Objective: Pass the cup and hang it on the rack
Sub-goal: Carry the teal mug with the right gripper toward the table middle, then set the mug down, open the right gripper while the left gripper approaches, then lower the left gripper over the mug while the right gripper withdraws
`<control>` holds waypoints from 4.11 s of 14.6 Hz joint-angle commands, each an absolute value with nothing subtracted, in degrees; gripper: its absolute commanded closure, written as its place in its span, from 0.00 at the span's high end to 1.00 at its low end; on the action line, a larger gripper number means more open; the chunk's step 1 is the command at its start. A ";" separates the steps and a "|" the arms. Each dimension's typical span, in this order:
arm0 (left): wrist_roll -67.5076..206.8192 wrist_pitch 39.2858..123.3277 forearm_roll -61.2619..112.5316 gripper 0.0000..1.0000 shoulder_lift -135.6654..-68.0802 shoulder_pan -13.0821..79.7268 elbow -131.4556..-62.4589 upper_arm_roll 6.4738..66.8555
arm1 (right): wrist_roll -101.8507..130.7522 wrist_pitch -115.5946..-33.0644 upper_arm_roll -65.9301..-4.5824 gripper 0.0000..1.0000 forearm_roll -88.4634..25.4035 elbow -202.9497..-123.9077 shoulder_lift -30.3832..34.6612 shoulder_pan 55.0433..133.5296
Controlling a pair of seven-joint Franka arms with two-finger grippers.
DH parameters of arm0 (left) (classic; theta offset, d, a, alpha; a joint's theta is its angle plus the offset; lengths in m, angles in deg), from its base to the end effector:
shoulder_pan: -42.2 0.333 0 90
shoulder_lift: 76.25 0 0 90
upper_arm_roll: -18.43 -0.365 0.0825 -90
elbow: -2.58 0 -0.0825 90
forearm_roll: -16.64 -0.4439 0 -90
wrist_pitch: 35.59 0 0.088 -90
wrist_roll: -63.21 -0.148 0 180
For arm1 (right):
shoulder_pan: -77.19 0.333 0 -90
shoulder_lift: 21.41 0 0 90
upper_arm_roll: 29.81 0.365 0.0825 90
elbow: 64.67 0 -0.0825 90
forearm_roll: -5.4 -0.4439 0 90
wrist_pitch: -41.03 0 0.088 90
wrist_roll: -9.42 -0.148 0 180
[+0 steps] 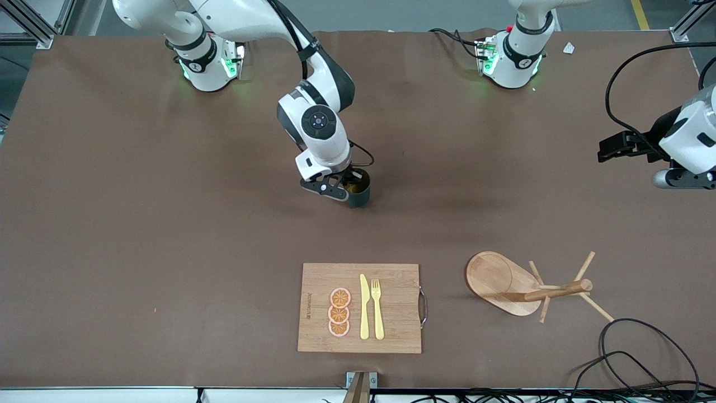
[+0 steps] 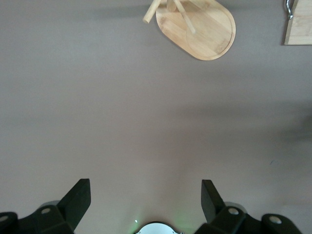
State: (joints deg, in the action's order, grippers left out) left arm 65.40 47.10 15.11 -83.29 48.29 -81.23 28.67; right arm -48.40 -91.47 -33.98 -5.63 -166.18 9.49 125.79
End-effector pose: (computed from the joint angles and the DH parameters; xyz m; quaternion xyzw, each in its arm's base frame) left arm 0.6364 -0.0352 0.6032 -0.9974 0.0164 0.0699 0.0063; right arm 0.5127 0.5205 0.2188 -0.9831 0.1755 0.0393 0.0347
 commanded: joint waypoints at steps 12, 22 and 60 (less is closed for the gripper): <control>81.72 49.04 13.13 1.00 -85.65 41.34 -79.60 30.20 | -40.53 -78.79 -34.99 1.00 -6.55 -163.28 2.77 121.24; 119.16 63.80 8.56 1.00 -95.84 18.67 -80.13 30.12 | 2.70 -59.44 -35.17 1.00 -5.76 -164.78 -9.28 96.29; 195.39 74.27 -44.18 0.62 -124.94 -18.80 -84.08 30.20 | 9.33 -43.26 -35.08 1.00 2.94 -148.34 -11.31 78.33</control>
